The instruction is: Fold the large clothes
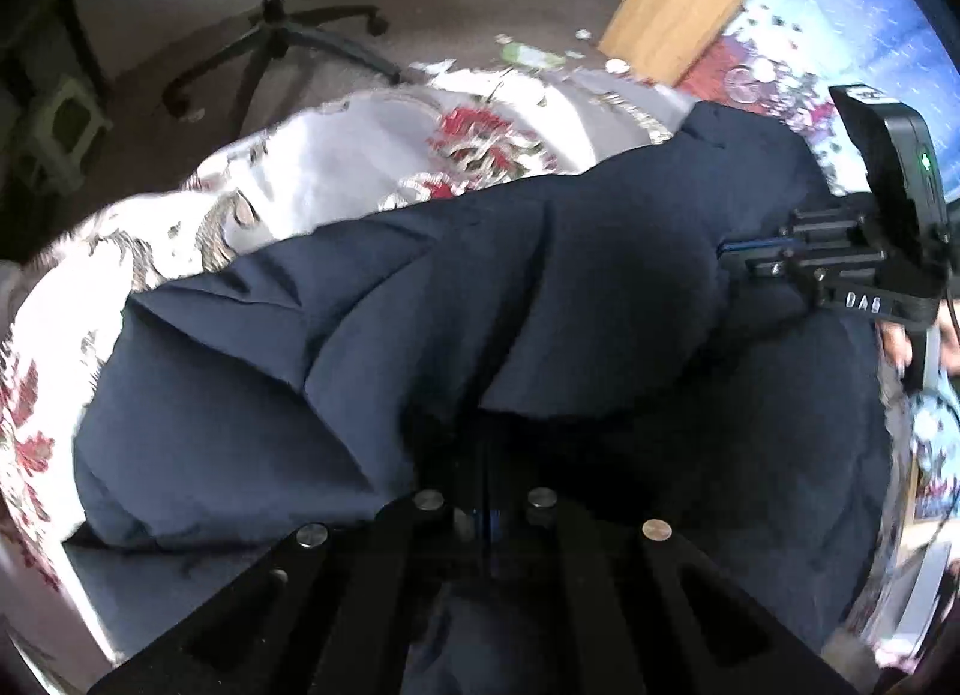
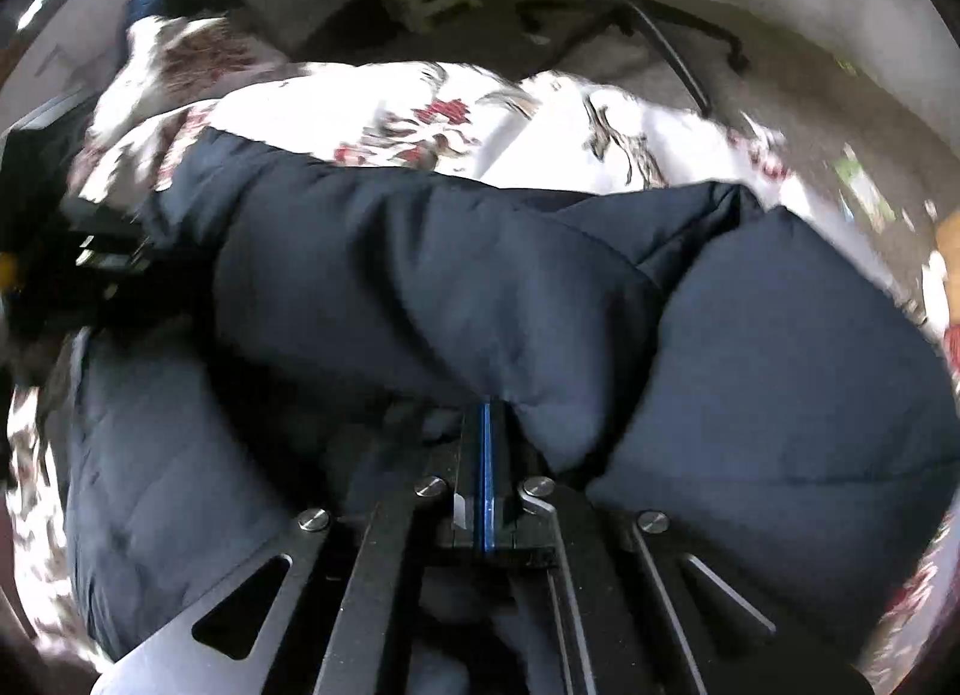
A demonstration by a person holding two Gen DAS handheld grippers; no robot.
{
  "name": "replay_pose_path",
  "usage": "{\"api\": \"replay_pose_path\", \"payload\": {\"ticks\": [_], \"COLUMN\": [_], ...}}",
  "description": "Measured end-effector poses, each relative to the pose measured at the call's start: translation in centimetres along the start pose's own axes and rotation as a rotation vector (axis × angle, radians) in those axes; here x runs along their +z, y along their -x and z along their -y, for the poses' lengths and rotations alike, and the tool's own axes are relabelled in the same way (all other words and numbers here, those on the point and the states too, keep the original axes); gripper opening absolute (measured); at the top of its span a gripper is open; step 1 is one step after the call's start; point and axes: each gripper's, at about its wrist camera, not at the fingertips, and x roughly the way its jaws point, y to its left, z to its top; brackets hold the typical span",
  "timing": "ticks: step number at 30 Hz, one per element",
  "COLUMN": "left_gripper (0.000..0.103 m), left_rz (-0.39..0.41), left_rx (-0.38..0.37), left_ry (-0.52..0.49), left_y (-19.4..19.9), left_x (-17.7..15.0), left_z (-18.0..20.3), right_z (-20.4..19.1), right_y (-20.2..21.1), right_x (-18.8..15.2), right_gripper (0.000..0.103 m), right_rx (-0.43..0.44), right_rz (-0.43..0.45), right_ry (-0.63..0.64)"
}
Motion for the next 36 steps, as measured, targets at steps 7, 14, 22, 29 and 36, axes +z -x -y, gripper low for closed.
{"api": "replay_pose_path", "payload": {"ticks": [7, 14, 22, 29, 36], "left_gripper": [0.004, 0.004, 0.004, 0.013, 0.033], "left_rz": [0.082, 0.248, 0.346, 0.477, 0.562], "left_rx": [0.007, -0.142, 0.111, 0.257, 0.31], "left_ry": [0.051, 0.157, 0.084, 0.117, 0.128], "left_y": [-1.0, 0.6, 0.4, 5.1, 9.1], "left_x": [-1.2, -5.1, -5.8, -7.7, -9.1], "left_z": [-0.2, -2.9, 1.3, 2.8, 4.3], "right_z": [-2.1, -3.0, -2.8, -3.7, -3.9], "right_y": [-1.9, -2.5, -0.4, 4.3, 9.9], "right_x": [-0.2, -1.4, -3.8, -6.7, -9.1], "right_gripper": [0.0, 0.0, 0.0, 0.008, 0.033], "right_rx": [-0.146, -0.22, -0.173, -0.182, -0.178], "right_rz": [0.091, 0.247, 0.365, 0.499, 0.608], "right_ry": [-0.009, -0.039, -0.058, 0.005, -0.041]}}
